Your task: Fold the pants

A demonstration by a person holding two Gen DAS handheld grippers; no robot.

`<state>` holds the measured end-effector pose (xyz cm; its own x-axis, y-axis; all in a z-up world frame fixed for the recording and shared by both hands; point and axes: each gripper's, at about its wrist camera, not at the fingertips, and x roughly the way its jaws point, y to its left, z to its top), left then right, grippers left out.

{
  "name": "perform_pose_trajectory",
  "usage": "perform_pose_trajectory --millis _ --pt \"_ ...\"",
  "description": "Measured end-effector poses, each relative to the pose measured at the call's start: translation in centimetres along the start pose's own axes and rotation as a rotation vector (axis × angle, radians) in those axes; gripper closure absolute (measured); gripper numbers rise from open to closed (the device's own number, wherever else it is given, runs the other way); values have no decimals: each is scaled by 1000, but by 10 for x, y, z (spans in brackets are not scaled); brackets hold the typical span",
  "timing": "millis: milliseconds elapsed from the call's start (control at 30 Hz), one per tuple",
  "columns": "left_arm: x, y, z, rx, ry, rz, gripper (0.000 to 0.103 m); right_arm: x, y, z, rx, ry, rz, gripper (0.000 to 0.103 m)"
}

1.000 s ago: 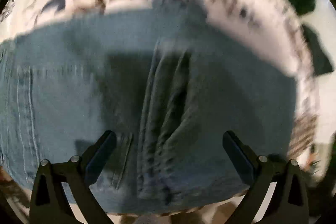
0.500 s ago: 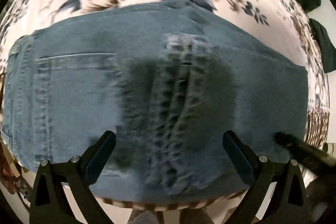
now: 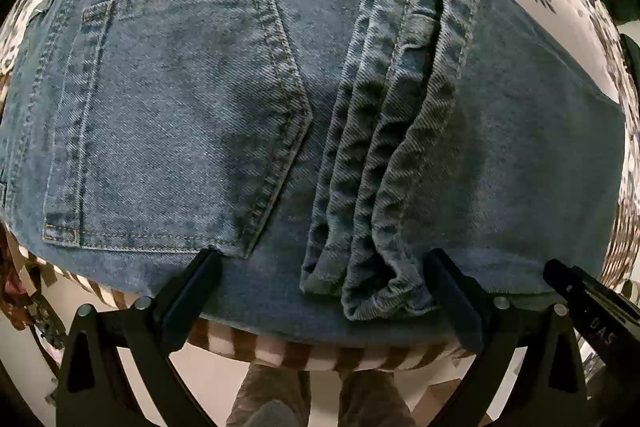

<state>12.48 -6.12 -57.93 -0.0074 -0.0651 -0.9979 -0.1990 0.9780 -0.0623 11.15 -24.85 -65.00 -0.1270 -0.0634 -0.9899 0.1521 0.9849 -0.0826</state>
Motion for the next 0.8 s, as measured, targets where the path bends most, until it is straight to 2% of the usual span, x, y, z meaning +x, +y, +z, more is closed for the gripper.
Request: perform_pose_trajectory --millis 100,333,433,500,567,633,700,800 --pt "-1 3 4 -2 -7 -2 0 0 -1 0 -4 -2 0 61" --pt "1 16 -10 -19 -11 -21 0 7 -6 -2 -19 -7 -3 61" --pt "-13 28 -9 -56 -12 -90 0 6 8 -2 -1 -7 7 59" --pt "-29 45 -11 -107 -42 -188 0 11 7 1 10 -11 54 45" --pt "-52 73 -19 -176 -115 -232 0 8 8 3 -24 -9 110 34" --pt "-70 104 -29 -255 -184 -228 0 8 7 3 -57 -2 112 32" --pt "-80 143 -43 -380 -232 -215 0 10 12 8 -72 10 107 32" --pt "-79 203 -70 -636 -270 -229 0 11 17 15 -65 45 99 31"
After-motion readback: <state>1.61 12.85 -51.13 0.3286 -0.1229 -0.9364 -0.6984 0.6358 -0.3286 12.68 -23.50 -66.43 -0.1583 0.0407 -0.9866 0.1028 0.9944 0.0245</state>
